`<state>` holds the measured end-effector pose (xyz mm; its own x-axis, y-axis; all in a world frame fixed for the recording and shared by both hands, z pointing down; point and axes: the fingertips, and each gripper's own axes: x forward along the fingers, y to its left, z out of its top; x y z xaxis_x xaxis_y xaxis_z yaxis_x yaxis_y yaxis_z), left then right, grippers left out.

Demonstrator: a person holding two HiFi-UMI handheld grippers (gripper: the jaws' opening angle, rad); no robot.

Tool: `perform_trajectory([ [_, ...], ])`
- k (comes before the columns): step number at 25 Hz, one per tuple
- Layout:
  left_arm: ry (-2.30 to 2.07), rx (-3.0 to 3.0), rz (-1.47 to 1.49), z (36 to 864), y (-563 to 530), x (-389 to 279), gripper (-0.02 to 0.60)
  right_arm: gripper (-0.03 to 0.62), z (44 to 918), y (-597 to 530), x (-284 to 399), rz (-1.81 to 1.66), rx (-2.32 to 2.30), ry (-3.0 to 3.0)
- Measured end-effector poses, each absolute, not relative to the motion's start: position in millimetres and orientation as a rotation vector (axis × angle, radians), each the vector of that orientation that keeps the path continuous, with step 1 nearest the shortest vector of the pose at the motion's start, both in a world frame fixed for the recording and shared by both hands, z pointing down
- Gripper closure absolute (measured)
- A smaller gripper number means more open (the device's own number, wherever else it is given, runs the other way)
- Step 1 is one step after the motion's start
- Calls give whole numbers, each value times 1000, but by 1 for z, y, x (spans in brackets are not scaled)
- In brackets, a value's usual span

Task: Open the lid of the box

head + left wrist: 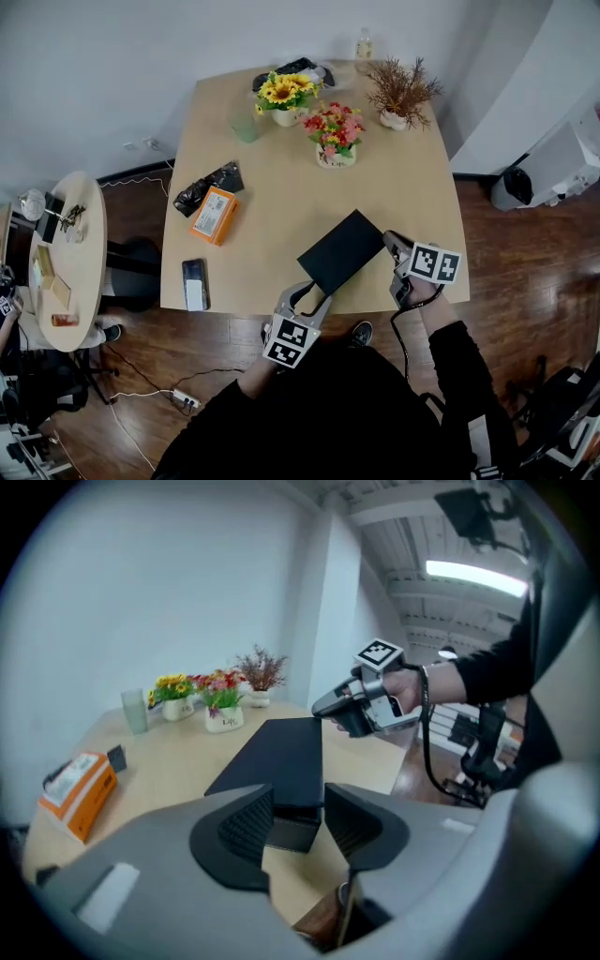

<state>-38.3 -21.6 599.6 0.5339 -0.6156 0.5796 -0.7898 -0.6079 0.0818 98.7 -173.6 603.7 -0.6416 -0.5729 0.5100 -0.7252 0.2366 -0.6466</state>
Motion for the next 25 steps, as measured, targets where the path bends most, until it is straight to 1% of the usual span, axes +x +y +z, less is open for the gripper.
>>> perform_trajectory([
  [4, -1222, 2630, 1034, 588, -17, -33, 425, 583, 583, -178, 93, 1359, 1247, -2402],
  [7, -1275, 2677, 1268, 599, -22, -37, 413, 583, 567, -181, 82, 1307, 1230, -2455],
  [9, -1232, 2672, 1294, 607, -22, -37, 411, 583, 566, -186, 84, 1158, 1268, -2447],
  [10, -1215, 2639, 1223, 608, -22, -37, 411, 568, 568, -187, 88, 1027, 1284, -2428],
  [11, -1202, 2583, 1116, 608, -20, -37, 411, 530, 574, -187, 92, 883, 1275, -2401],
  [13, -1169, 2453, 930, 611, -17, -41, 394, 418, 595, -178, 96, 688, 1172, -2339],
  [15, -1134, 2381, 873, 620, -14, -44, 371, 360, 621, -166, 95, 679, 1068, -2291],
  [16, -1119, 2372, 877, 624, -12, -43, 365, 355, 629, -161, 94, 714, 1047, -2282],
  [17, -1105, 2370, 885, 628, -12, -40, 365, 358, 633, -158, 93, 754, 1045, -2286],
  [18, -1093, 2371, 891, 631, -12, -37, 365, 388, 634, -156, 91, 783, 1051, -2292],
  [19, -1087, 2371, 895, 633, -13, -34, 365, 434, 633, -155, 89, 790, 1058, -2292],
  [23, -1107, 2352, 888, 636, -20, -31, 367, 447, 630, -155, 87, 739, 1071, -2250],
  [25, -1112, 2351, 886, 635, -20, -30, 367, 491, 625, -157, 91, 703, 1100, -2235],
])
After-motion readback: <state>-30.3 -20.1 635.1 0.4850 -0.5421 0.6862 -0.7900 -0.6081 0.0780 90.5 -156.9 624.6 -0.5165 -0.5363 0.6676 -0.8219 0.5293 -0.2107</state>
